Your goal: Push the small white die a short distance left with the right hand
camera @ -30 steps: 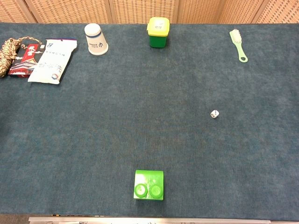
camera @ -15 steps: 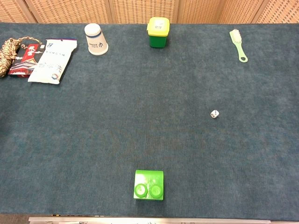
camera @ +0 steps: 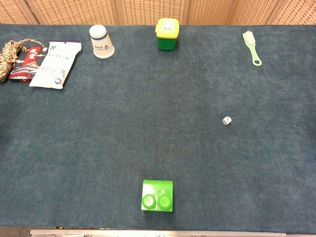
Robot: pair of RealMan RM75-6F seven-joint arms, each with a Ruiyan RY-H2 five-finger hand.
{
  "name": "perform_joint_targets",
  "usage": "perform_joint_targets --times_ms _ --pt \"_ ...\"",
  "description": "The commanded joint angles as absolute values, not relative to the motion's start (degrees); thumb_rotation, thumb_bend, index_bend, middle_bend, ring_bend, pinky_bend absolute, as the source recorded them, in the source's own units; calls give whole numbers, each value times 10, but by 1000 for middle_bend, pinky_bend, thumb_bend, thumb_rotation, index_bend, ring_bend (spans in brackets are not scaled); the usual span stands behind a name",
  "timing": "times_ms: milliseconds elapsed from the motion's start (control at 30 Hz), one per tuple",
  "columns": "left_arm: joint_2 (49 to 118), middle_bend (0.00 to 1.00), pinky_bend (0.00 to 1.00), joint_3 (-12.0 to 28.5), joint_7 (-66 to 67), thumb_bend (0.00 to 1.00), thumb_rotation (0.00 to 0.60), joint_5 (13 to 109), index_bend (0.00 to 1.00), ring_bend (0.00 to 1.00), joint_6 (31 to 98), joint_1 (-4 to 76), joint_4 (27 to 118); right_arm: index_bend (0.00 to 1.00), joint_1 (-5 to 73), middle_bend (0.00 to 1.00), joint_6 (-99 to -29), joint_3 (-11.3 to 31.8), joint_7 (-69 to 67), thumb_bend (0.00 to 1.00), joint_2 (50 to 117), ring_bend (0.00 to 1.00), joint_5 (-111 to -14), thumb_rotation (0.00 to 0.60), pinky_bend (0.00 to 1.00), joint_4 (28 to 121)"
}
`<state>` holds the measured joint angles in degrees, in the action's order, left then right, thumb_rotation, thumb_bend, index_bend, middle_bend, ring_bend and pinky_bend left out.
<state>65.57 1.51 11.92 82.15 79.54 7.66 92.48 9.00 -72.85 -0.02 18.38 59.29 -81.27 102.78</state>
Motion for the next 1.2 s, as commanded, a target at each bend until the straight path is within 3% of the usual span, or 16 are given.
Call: perform_joint_targets --times_ms 33,200,433,567,667,833,1200 --pt "654 256 351 15 120 1 600 820 340 158 798 74 927 304 118 458 -684 0 230 454 575 472 -802 600 660 1056" --pt "653 256 350 14 123 1 600 817 340 158 802 71 930 419 160 588 -619 5 284 652 558 627 -764 600 773 1094" --pt "652 259 351 13 132 1 600 813 340 158 803 69 934 453 219 748 -537 5 352 839 542 788 -701 600 903 1136" --pt "651 260 351 12 134 1 600 814 340 158 803 68 936 457 255 946 -487 1 373 986 535 958 -655 600 1000 1155" --pt "649 260 350 12 134 1 600 815 340 158 804 68 938 457 287 999 -449 -5 385 1000 527 1000 -615 600 1000 1165" --pt "648 260 350 12 132 1 600 814 340 158 806 66 939 455 341 1000 -420 -28 441 1000 526 1000 -534 600 1000 1178" --pt "644 260 350 14 132 1 600 811 340 158 809 64 942 416 439 1000 -444 -68 519 1000 575 1000 -388 600 1000 1179"
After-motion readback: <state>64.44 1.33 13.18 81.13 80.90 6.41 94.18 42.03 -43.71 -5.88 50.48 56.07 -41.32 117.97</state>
